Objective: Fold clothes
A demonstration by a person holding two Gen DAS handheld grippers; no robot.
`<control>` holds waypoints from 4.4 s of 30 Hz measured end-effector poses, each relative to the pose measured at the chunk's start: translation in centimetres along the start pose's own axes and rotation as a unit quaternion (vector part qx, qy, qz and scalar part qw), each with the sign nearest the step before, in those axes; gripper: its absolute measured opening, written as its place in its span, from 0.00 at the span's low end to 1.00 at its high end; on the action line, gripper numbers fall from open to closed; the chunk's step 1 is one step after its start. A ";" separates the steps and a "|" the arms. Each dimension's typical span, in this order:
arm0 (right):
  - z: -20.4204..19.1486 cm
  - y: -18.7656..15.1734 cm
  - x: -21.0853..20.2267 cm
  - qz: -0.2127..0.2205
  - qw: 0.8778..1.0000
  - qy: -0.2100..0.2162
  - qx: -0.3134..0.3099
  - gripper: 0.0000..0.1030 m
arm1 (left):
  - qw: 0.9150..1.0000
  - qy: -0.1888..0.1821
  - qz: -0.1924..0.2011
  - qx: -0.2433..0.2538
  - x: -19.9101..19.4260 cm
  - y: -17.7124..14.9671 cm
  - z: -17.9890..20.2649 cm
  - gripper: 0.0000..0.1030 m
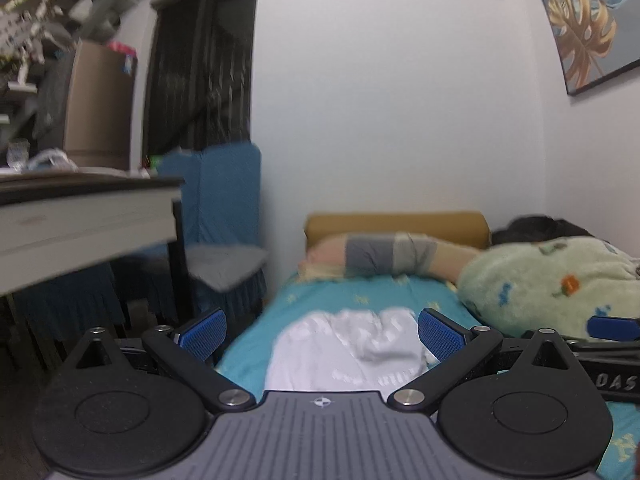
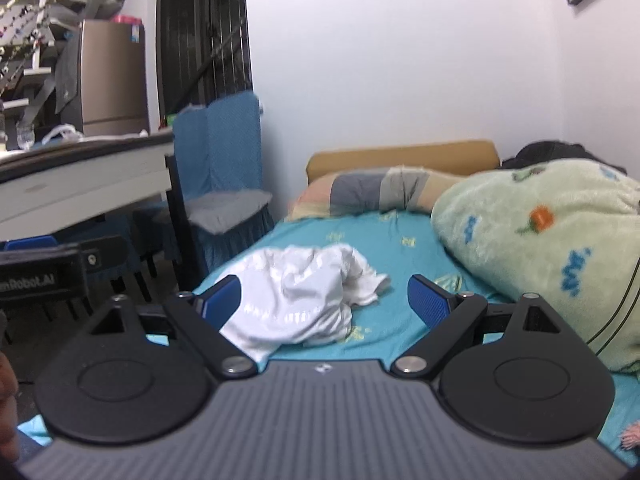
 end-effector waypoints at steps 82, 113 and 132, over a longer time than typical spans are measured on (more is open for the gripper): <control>6.4 -1.3 10.1 -0.169 0.975 -0.027 0.141 0.81 | 0.949 -0.179 -0.186 -0.181 13.7 -6.1 -4.2 0.43; 5.4 -4.4 12.2 -0.162 0.980 -0.080 0.085 0.80 | 0.974 0.031 0.001 0.223 11.8 -5.5 5.9 0.89; -0.2 -4.5 14.4 -0.111 0.991 -0.051 -0.063 0.80 | 0.983 0.072 0.002 0.170 10.7 -4.0 4.3 0.89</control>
Point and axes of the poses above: each gripper's, at about its wrist camera, not at the fingertips, and x roughly the way its jaws point, z to its right, y to its top, the point moved 2 cm from there along x, roughly the way its jaws point, and after that the axes turned 9 degrees about x, right-handed, at the moved point
